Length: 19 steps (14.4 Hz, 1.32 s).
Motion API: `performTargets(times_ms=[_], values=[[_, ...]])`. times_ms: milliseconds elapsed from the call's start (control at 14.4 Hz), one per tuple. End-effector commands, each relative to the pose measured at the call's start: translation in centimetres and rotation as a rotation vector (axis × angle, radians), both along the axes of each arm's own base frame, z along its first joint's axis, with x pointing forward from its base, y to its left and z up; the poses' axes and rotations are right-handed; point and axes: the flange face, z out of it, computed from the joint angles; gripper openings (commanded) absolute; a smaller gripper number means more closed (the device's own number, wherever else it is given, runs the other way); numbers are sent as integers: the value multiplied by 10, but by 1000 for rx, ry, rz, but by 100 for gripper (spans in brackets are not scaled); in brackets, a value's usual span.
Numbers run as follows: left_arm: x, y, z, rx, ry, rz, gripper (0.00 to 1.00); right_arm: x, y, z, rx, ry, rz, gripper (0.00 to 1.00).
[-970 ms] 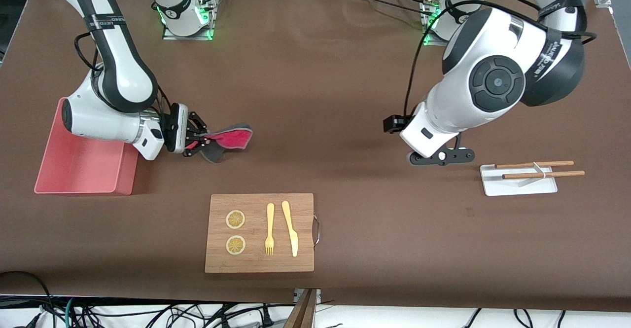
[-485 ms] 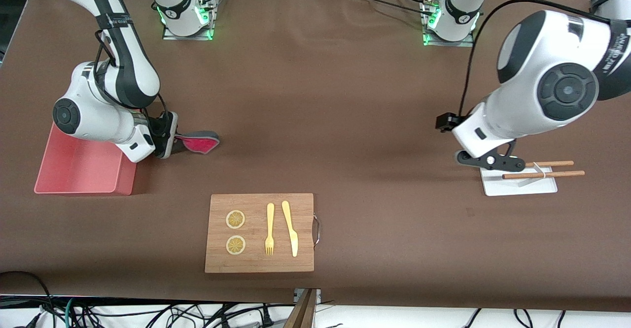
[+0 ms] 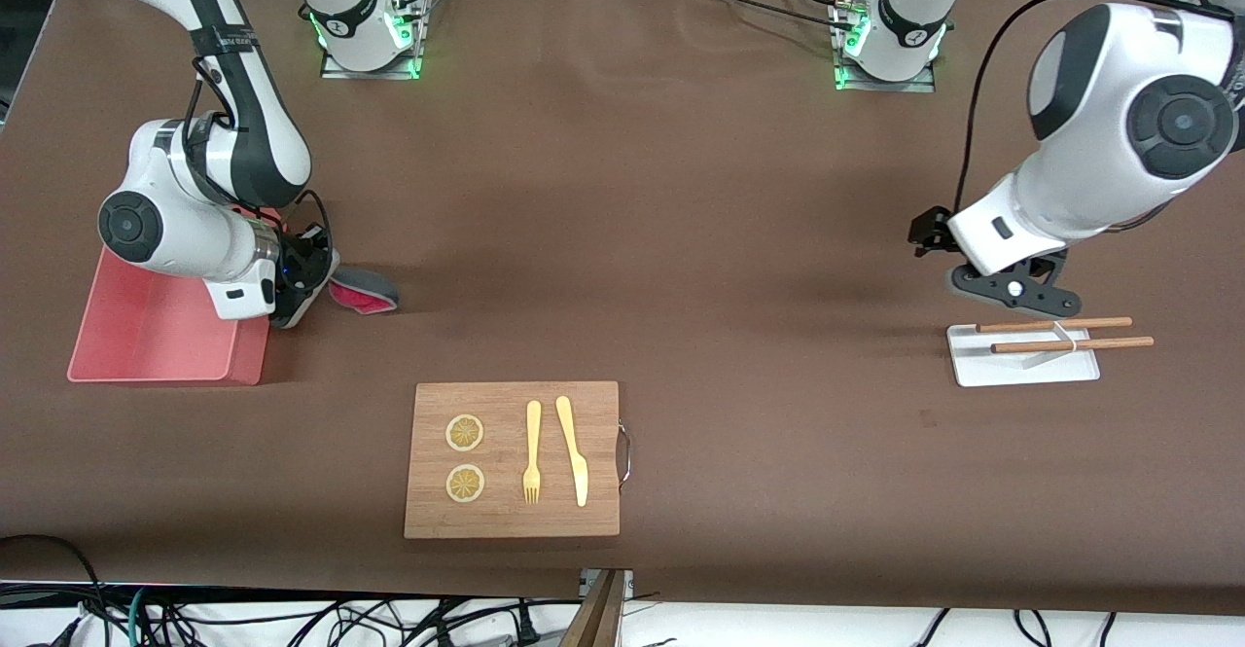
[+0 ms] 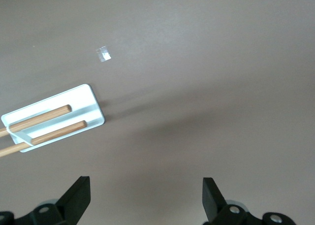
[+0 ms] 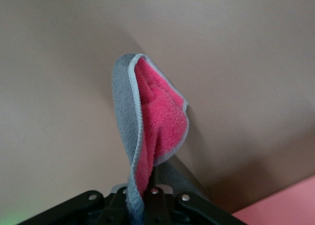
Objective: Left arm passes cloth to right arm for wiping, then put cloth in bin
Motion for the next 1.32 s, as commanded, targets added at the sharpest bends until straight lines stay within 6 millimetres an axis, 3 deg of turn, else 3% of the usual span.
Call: performTargets(times_ms=[0, 208, 485, 693, 762, 1039, 1247], values=[[5, 12, 25, 3, -63, -11, 100, -7, -1, 2, -73, 3, -255, 0], [27, 13, 49, 14, -126, -1, 100, 1, 1, -16, -179, -39, -496, 0], [36, 38, 53, 7, -140, 87, 100, 5, 4, -59, -221, -38, -644, 0], [36, 38, 53, 15, -146, 207, 100, 8, 5, -88, -224, -62, -749, 0], [36, 37, 53, 17, -147, 209, 100, 8, 14, -94, -222, -62, -783, 0], [35, 38, 55, 13, -149, 214, 100, 5, 83, -114, -176, -45, -876, 0], [30, 38, 72, 4, -175, 215, 100, 6, 134, -111, -167, -49, -950, 0]])
